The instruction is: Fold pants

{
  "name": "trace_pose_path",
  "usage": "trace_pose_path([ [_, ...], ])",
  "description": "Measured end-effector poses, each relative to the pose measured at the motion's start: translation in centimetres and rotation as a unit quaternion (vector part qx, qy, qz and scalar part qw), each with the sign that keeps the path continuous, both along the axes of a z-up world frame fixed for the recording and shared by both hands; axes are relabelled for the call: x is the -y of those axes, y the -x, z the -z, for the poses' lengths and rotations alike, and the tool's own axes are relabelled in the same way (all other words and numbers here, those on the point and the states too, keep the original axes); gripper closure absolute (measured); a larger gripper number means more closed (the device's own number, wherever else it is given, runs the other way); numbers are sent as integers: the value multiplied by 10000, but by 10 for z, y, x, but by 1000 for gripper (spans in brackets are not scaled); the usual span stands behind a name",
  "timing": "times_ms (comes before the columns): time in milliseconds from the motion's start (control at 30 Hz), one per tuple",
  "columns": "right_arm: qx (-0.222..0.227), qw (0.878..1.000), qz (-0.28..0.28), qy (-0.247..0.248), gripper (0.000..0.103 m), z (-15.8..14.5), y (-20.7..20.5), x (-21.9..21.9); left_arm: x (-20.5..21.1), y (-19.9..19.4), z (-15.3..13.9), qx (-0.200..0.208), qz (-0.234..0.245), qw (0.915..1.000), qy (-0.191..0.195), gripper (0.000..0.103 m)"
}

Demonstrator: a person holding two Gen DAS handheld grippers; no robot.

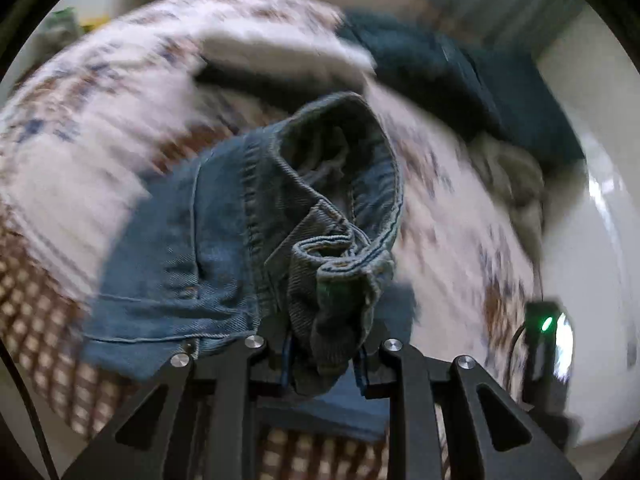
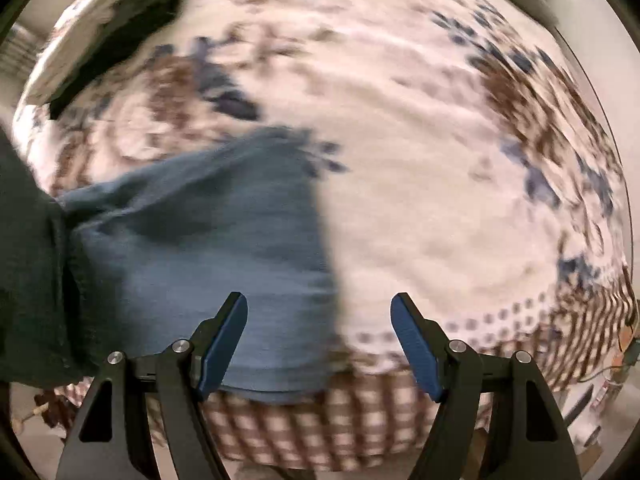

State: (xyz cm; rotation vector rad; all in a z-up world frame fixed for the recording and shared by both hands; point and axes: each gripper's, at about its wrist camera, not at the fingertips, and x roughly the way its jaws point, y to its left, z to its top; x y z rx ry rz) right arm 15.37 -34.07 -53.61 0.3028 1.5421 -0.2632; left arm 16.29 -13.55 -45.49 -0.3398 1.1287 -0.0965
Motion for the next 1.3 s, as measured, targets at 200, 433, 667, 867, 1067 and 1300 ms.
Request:
trace_pose_path([
  [200, -292, 9986, 265, -346, 26, 32, 26, 50, 41, -9, 56, -648, 687, 9940, -558, 79],
  [433, -124, 9920, 229, -1235, 26, 30, 39, 69, 53, -7, 25, -936, 874, 9907, -470, 26],
  [667, 378, 9742, 221, -2213, 14, -4, 21, 74, 23, -6, -19, -803, 265, 9854, -1479, 2],
  [867, 453, 9626, -418, -2638, 13, 11, -40, 30, -35, -36, 11, -1345, -387, 9632, -2295, 2],
  [1067, -69, 9638, -931, -2496, 6, 65, -80, -6, -55, -55, 56, -1772, -306, 9481, -2621, 2],
  [1300, -100, 9251, -961, -3672, 7, 73, -63, -16, -64, -55, 77, -2101, -415, 9519, -2190, 2],
])
